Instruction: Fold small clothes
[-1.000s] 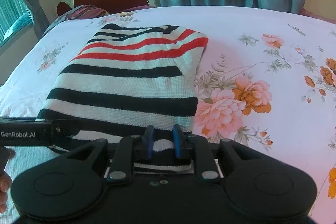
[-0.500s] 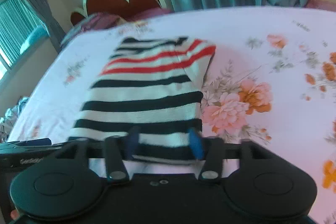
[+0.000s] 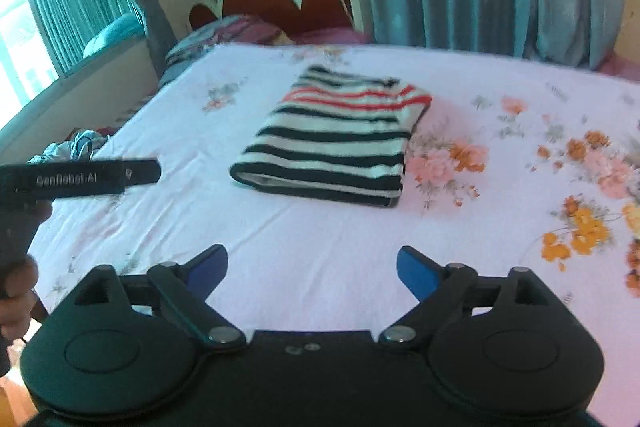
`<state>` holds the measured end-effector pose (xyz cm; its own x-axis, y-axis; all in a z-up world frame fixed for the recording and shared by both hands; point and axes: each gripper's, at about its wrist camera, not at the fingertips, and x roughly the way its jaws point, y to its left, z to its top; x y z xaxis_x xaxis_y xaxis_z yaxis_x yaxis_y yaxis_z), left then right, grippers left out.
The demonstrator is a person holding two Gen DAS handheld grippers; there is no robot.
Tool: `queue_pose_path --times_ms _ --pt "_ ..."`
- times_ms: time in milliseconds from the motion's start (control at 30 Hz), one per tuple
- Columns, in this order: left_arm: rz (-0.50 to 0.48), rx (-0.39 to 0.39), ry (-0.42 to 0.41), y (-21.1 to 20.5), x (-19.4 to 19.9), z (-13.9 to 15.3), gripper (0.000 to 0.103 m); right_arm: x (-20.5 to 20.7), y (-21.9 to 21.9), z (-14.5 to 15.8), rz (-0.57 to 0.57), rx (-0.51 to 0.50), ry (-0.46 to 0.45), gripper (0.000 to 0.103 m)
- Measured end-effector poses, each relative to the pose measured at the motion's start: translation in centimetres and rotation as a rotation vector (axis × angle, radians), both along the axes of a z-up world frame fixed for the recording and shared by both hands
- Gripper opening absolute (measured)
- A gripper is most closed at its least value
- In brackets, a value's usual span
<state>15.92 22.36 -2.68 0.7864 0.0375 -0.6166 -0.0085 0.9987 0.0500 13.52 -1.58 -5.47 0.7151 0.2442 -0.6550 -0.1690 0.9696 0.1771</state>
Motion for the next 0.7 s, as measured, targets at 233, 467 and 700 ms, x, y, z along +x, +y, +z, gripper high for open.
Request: queue_pose_path --times_ms 233,467,700 --pt "0.006 0.009 -0.054 0.9 -8.2 3.4 0.103 -7.3 1.5 4.6 -0.116 -0.105 -0.182 0.102" --pt "0.009 -0.001 -0.103 1.8 -13.1 6.3 0.103 -11.2 2.0 7.9 -0.192 -0.096 -0.267 0.102" --pt "0.006 0.007 -0.126 1.5 -15.6 7.5 0.103 -12.7 1.9 8.6 -0.209 -0.081 -0.295 0.102"
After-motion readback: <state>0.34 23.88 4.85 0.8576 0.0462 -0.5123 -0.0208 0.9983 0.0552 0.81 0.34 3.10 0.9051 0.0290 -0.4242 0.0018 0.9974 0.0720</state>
